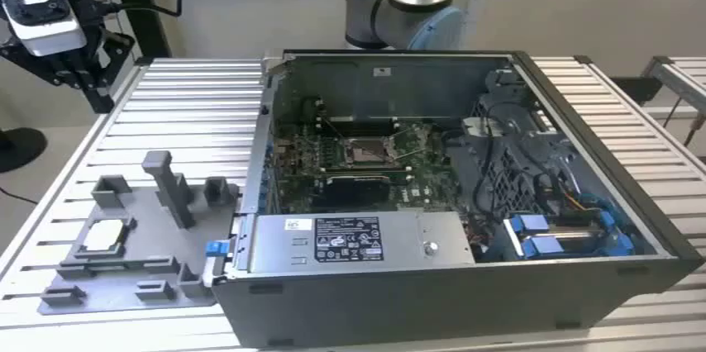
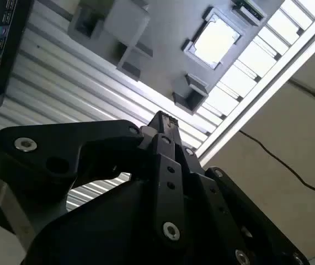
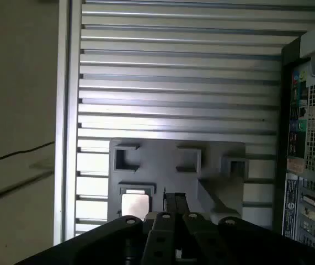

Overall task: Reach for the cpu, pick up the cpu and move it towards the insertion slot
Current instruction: 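Reach for the cpu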

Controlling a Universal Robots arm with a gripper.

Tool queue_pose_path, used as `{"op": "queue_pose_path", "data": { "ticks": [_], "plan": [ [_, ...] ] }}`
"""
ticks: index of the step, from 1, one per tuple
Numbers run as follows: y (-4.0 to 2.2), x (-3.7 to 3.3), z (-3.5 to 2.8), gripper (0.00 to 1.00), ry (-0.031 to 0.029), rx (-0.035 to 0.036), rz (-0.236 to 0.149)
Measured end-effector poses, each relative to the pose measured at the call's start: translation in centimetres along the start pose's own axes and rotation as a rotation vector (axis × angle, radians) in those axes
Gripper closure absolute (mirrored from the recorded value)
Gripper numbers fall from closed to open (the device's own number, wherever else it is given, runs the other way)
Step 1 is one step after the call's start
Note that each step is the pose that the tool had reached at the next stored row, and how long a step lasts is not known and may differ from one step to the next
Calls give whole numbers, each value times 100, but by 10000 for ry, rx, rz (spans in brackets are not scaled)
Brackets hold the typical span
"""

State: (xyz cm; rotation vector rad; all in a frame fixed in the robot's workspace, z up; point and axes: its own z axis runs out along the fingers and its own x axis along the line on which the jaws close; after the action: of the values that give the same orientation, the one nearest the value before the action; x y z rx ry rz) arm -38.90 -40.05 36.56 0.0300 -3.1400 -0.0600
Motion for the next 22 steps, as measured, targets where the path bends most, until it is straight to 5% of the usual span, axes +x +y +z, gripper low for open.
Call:
{"op": "queue_pose_path", "data": {
  "ticks": [14,22],
  "plan": [
    [-1,14,2,100,0,0,1],
    [-109,190,6,100,0,-3,0]
  ]
}}
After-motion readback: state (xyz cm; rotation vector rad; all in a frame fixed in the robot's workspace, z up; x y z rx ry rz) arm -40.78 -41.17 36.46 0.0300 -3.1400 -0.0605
